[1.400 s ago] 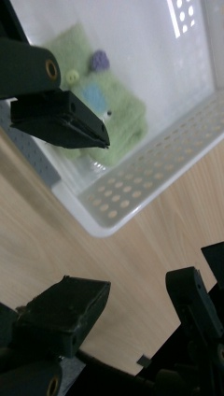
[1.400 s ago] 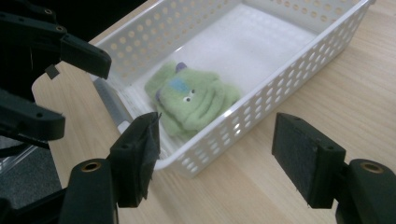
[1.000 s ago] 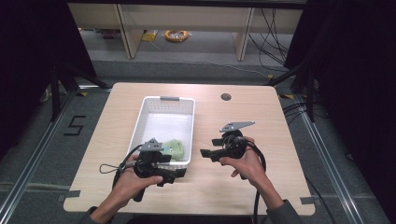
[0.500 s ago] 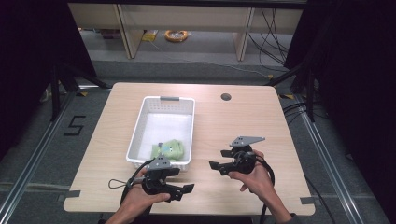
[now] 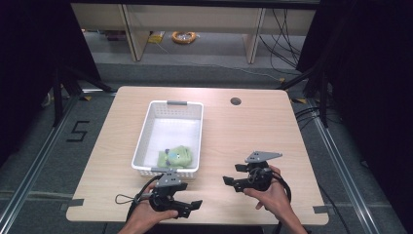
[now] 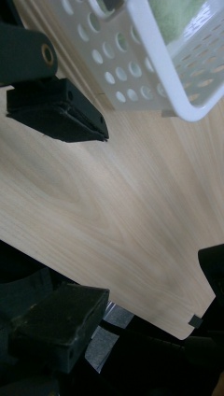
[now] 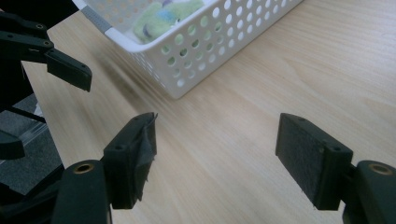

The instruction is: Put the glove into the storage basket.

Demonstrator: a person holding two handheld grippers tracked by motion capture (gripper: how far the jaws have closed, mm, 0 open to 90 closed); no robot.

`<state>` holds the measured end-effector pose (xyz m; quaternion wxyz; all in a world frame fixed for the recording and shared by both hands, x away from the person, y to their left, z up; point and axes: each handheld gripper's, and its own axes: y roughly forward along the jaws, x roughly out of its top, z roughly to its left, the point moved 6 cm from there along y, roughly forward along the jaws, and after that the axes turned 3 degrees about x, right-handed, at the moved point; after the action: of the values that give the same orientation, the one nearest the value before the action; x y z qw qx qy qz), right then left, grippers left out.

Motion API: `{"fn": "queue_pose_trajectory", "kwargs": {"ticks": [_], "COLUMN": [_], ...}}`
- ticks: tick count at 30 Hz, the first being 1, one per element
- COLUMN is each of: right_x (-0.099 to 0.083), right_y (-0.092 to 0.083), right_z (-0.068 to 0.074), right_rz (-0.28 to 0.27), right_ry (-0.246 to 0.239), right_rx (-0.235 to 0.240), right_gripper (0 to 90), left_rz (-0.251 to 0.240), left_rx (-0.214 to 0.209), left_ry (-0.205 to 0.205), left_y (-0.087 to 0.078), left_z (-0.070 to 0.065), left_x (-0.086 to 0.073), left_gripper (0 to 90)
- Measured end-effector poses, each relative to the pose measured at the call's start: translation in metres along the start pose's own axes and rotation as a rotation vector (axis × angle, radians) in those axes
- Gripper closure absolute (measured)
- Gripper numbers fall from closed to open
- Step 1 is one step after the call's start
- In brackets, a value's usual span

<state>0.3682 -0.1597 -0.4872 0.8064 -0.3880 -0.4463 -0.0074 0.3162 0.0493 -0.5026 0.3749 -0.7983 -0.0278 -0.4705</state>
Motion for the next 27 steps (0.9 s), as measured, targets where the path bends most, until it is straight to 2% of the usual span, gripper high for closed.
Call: {"fn": "queue_pose_trajectory", "kwargs": {"ticks": [1, 2, 3, 6, 7, 10, 11, 12, 13, 15, 16, 17, 18, 19, 20, 21, 22, 23, 25, 26, 27], "right_x": [-0.001, -0.003, -0.005, -0.011, -0.013, -0.017, -0.019, -0.019, -0.02, -0.024, -0.024, -0.025, -0.026, -0.026, -0.028, -0.03, -0.032, -0.034, -0.037, -0.038, -0.041], "right_y": [-0.001, 0.0, -0.002, -0.004, -0.004, -0.005, -0.006, -0.007, -0.007, -0.009, -0.008, -0.009, -0.009, -0.009, -0.01, -0.01, -0.011, -0.01, -0.011, -0.009, -0.01], "right_z": [-0.004, -0.001, -0.002, -0.005, -0.002, -0.003, 0.0, -0.002, -0.001, 0.002, 0.003, 0.0, 0.003, 0.001, 0.002, 0.003, 0.005, 0.006, 0.004, 0.005, 0.007], "right_rz": [-0.005, -0.015, -0.003, -0.013, -0.012, -0.014, -0.016, -0.017, -0.021, -0.012, -0.032, -0.03, -0.032, -0.038, -0.035, -0.037, -0.022, -0.031, -0.017, -0.029, -0.015], "right_ry": [-0.034, -0.004, -0.011, -0.025, 0.001, -0.014, 0.012, -0.016, -0.013, 0.016, 0.009, -0.025, 0.006, -0.042, -0.033, -0.03, -0.001, 0.003, -0.028, -0.029, -0.014], "right_rx": [-0.009, 0.004, 0.018, 0.001, 0.011, 0.018, 0.024, 0.019, 0.031, 0.021, 0.027, 0.013, 0.022, 0.016, 0.024, 0.024, 0.026, 0.041, 0.016, 0.027, 0.031], "right_gripper": [29.1, 28.9, 28.7, 28.4, 28.1, 27.3, 26.7, 26.4, 25.9, 22.3, 21.2, 20.4, 19.8, 19.4, 19.0, 18.5, 18.3, 18.2, 18.0, 18.0, 18.0], "left_rz": [0.004, 0.011, 0.011, 0.015, 0.014, 0.017, 0.027, 0.029, 0.029, 0.025, 0.034, 0.031, 0.036, 0.036, 0.027, 0.037, 0.035, 0.038, 0.041, 0.046, 0.053], "left_rx": [-0.001, 0.002, 0.005, -0.001, 0.003, 0.004, 0.006, 0.005, 0.009, 0.006, 0.009, 0.008, 0.009, 0.012, 0.015, 0.024, 0.012, 0.021, 0.012, 0.015, 0.011], "left_ry": [-0.012, -0.006, 0.008, 0.005, 0.008, 0.006, 0.006, 0.004, 0.018, 0.024, 0.033, 0.036, 0.041, 0.046, 0.04, 0.05, 0.023, 0.04, 0.039, 0.031, 0.031], "left_y": [0.001, 0.001, 0.001, 0.001, 0.001, 0.002, 0.001, 0.002, 0.002, 0.004, 0.003, 0.004, 0.004, 0.004, 0.005, 0.005, 0.006, 0.007, 0.008, 0.008, 0.009], "left_z": [0.0, 0.001, 0.001, 0.001, 0.002, 0.001, 0.001, 0.0, 0.0, -0.002, -0.002, -0.002, -0.003, -0.003, -0.004, -0.002, -0.005, -0.004, -0.005, -0.005, -0.006], "left_x": [-0.002, -0.003, -0.004, -0.006, -0.007, -0.01, -0.011, -0.012, -0.014, -0.015, -0.017, -0.018, -0.019, -0.02, -0.021, -0.022, -0.023, -0.025, -0.027, -0.029, -0.03], "left_gripper": [19.3, 19.2, 19.2, 19.1, 19.1, 19.1, 19.1, 19.1, 19.0, 19.0, 19.0, 19.0, 19.0, 19.0, 19.0, 19.0, 19.0, 19.0, 19.0, 19.0, 19.0]}}
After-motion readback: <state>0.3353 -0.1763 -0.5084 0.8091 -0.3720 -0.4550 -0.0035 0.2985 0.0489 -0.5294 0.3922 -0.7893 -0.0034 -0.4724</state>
